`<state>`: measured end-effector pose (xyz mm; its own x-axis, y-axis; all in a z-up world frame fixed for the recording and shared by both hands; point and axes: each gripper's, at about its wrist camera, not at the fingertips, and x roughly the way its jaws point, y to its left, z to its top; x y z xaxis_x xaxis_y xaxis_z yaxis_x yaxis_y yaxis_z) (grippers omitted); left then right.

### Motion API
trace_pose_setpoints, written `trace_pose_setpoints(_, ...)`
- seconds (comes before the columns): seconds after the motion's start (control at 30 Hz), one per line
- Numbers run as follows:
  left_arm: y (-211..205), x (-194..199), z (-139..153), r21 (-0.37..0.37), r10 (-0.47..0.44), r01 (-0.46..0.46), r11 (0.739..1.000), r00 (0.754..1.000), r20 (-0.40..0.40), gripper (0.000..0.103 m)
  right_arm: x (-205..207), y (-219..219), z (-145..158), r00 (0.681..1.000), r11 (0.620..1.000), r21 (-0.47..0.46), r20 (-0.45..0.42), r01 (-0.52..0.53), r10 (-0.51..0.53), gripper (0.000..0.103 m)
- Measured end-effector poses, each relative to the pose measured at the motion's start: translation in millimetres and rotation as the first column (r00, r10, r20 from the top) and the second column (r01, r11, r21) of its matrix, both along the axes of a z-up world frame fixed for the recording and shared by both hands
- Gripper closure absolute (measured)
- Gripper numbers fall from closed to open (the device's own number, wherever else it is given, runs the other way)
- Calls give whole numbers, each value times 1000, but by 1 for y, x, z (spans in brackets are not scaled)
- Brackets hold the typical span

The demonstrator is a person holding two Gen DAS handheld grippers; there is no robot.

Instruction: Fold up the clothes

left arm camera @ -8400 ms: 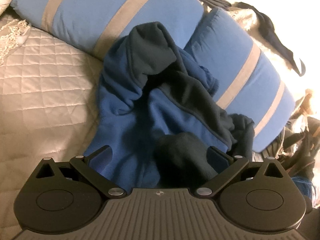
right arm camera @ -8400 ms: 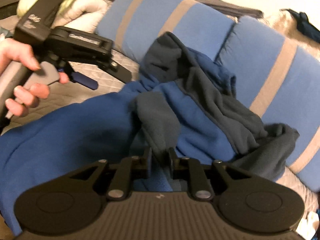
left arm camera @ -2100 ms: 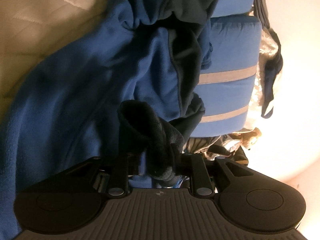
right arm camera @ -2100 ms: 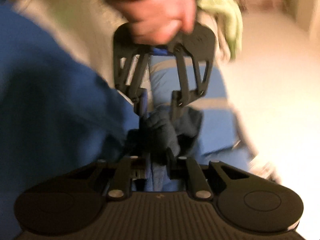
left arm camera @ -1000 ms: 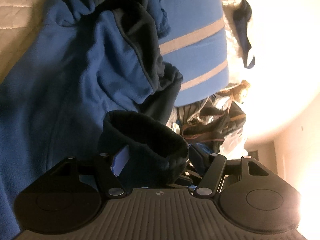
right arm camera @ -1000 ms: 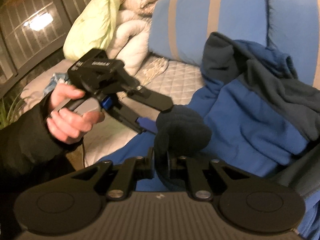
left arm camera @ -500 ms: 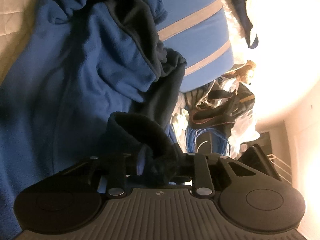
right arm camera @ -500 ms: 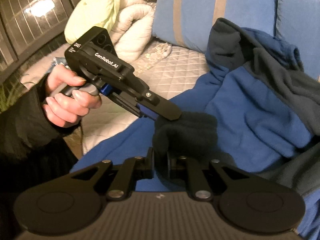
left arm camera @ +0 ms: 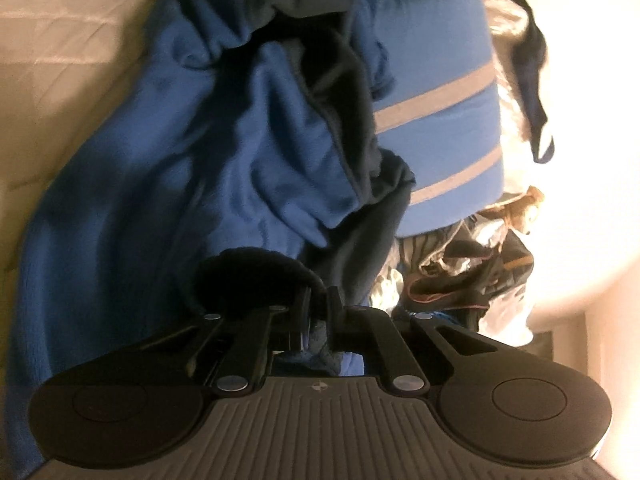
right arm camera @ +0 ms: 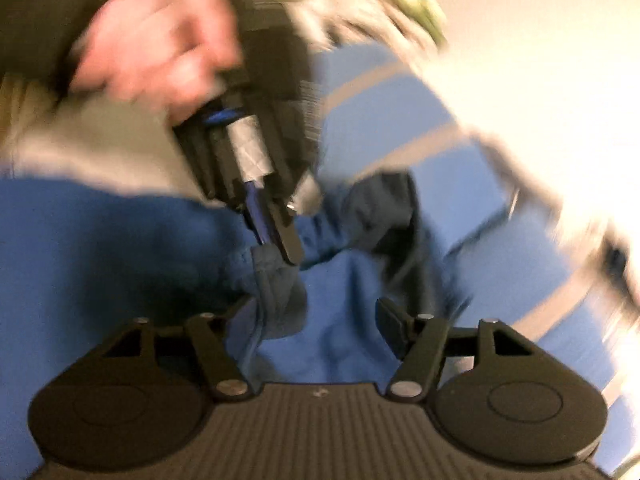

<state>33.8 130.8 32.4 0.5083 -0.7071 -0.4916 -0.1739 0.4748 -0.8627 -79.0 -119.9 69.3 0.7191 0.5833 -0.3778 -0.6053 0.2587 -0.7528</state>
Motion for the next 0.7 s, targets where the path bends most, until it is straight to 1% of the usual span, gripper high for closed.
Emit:
trace_pose_setpoints(0.03,1,0,-2,-8,7,-7,1000,1000,-14,95,-5,3,-8,999,999,-31,51,-14,16,27)
trace_pose_setpoints(0.07,1,0,-5,-14,12,-12,1000,999,-31,95,-7,6,-13,998,998,-49,62,-24,27,28)
trace_pose_setpoints(0.13,3,1,-11,-26,22,-24,999,998,-63,95,-9,12,-18,998,997,-74,45,-39,42,28)
trace_pose_setpoints(0.23,3,1,-18,-18,23,-25,1000,994,-107,95,-8,16,-24,998,995,-89,44,-46,50,33)
trace_pose_setpoints(0.27,2,1,-20,-11,22,-23,1000,992,-121,95,-7,16,-23,998,995,-89,33,-48,51,36)
trace_pose_setpoints(0.33,2,1,-18,11,17,-16,1000,991,-133,95,-5,16,-22,998,995,-85,9,-55,56,37)
trace_pose_setpoints(0.43,3,2,-14,57,2,7,998,988,-156,95,-7,18,-24,997,992,-101,3,-79,80,40)
trace_pose_setpoints(0.47,3,2,-13,72,-4,16,997,986,-164,95,-9,19,-25,996,990,-108,-1,-89,90,44)
trace_pose_setpoints(0.53,3,0,-12,90,-14,30,996,984,-178,95,-11,20,-28,994,986,-125,-19,-110,109,56)
trace_pose_setpoints(0.57,2,0,-11,98,-19,38,994,983,-183,95,-11,21,-28,992,984,-134,-39,-121,116,65)
trace_pose_setpoints(0.6,2,-1,-11,109,-22,44,993,982,-189,95,-11,22,-28,991,983,-134,-66,-126,118,82)
trace_pose_setpoints(0.63,1,-1,-10,121,-25,49,991,980,-195,95,-10,23,-28,988,984,-127,-98,-128,116,87)
trace_pose_setpoints(0.7,3,-3,-9,148,-20,52,988,976,-216,93,-5,24,-23,984,990,-95,-151,-108,93,89)
